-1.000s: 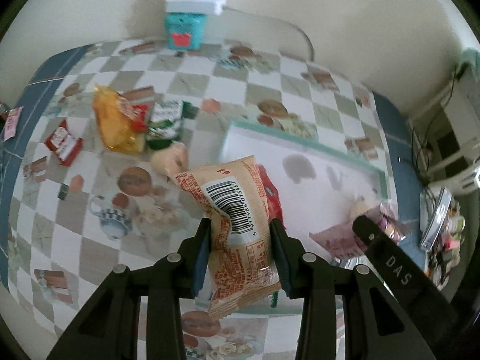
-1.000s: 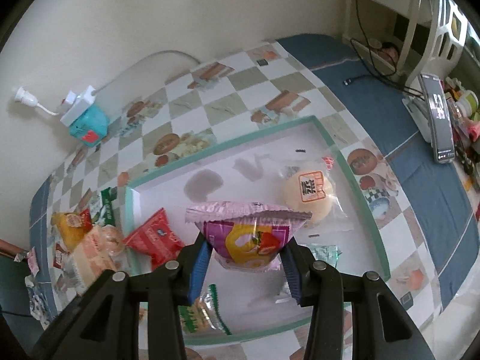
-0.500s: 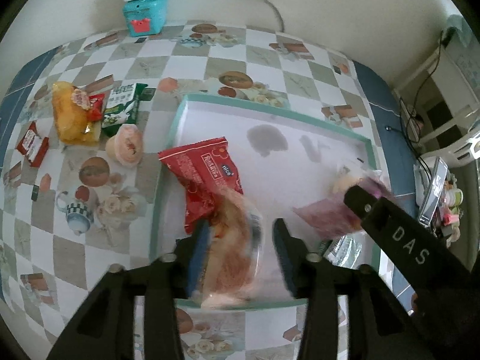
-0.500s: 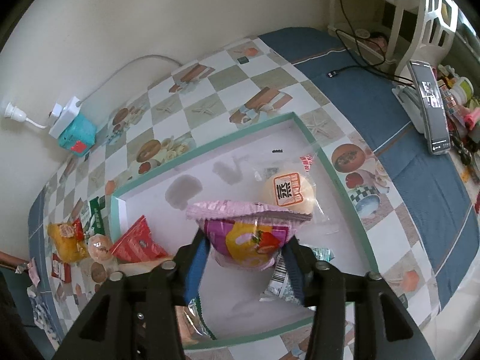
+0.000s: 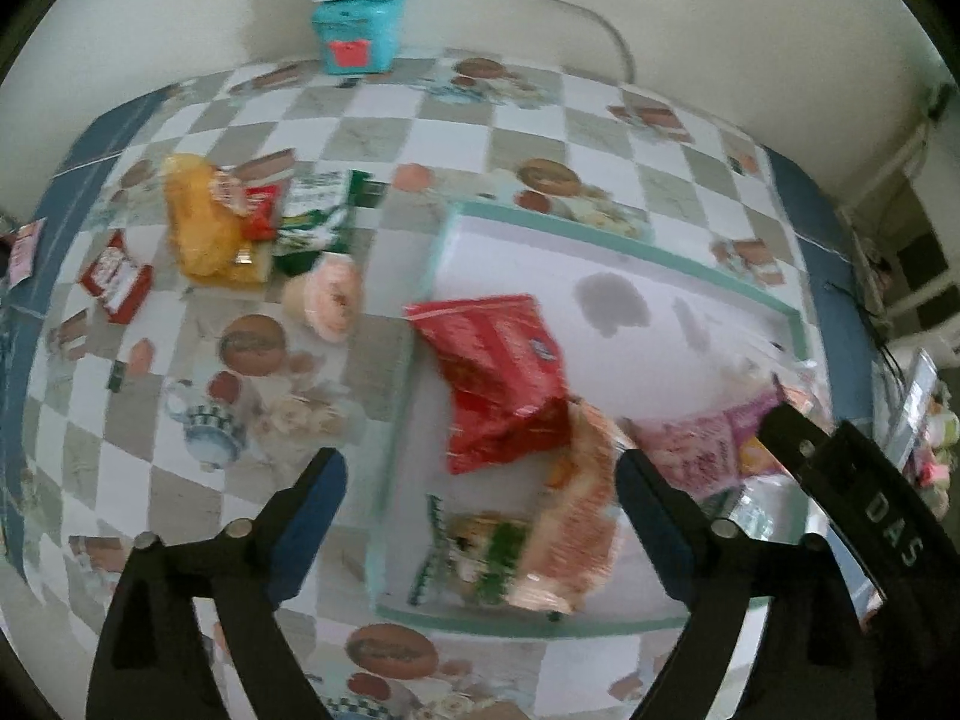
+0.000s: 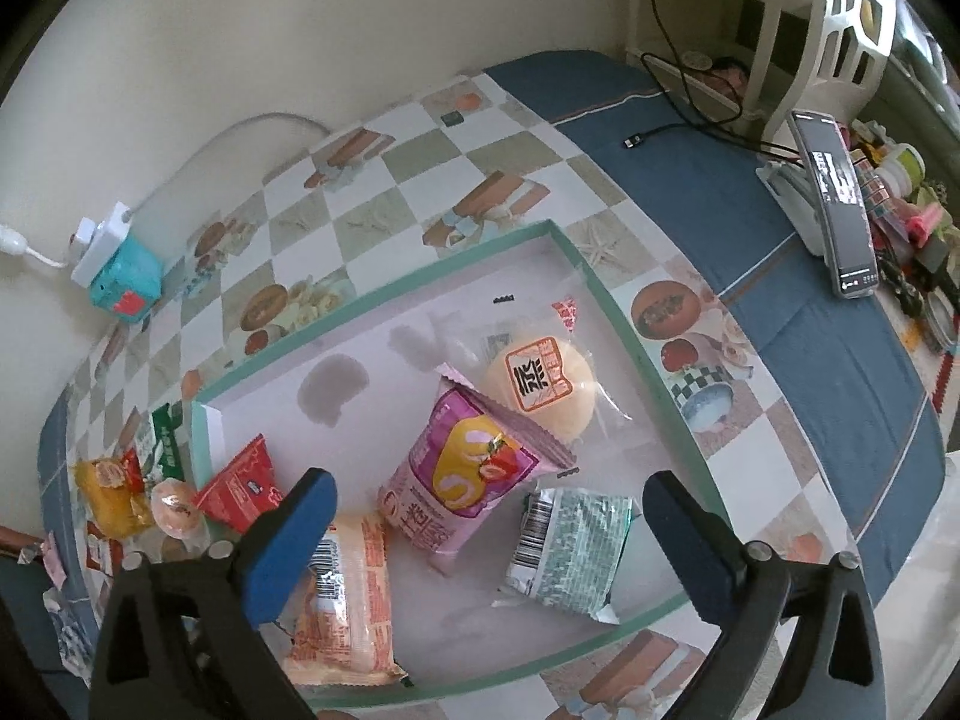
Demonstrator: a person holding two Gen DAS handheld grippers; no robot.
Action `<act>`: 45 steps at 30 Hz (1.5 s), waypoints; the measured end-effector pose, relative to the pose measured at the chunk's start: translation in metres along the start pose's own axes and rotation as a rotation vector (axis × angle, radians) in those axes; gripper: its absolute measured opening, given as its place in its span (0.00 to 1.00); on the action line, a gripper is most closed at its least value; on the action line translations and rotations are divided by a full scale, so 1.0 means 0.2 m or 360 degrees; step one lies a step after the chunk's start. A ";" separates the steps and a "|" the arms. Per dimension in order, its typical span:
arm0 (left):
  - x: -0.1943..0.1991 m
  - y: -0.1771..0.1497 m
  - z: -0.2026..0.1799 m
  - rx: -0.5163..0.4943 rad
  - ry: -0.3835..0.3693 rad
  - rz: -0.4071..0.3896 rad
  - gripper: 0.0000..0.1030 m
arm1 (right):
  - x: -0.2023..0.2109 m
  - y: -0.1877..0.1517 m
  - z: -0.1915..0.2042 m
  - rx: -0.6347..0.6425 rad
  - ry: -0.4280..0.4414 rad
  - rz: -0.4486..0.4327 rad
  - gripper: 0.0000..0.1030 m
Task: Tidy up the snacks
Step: 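Lift both tools from the tray back toward the snack pile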
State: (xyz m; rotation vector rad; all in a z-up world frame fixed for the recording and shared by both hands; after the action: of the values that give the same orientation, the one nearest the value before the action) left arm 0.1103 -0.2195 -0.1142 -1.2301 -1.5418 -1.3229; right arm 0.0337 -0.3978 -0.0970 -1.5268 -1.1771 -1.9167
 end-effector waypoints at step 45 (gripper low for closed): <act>0.15 0.38 1.35 0.0959 0.0285 -0.0173 0.98 | 0.02 -0.18 0.98 0.0582 0.0047 -0.0004 1.00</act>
State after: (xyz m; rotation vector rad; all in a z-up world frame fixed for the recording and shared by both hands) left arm 0.1889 0.0509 -0.1154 -0.6411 -1.7180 -0.8968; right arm 0.1180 -0.2172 -0.0981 -1.2960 -1.4231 -1.6079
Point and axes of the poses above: each gripper's, at about its wrist camera, not at the fingertips, and x roughly against the way its jaws point, z to its left, y to its top, the point moved 4 cm from there along -x, roughly the way its jaws point, and after that the axes turned 14 degrees about x, right-handed, at the moved point
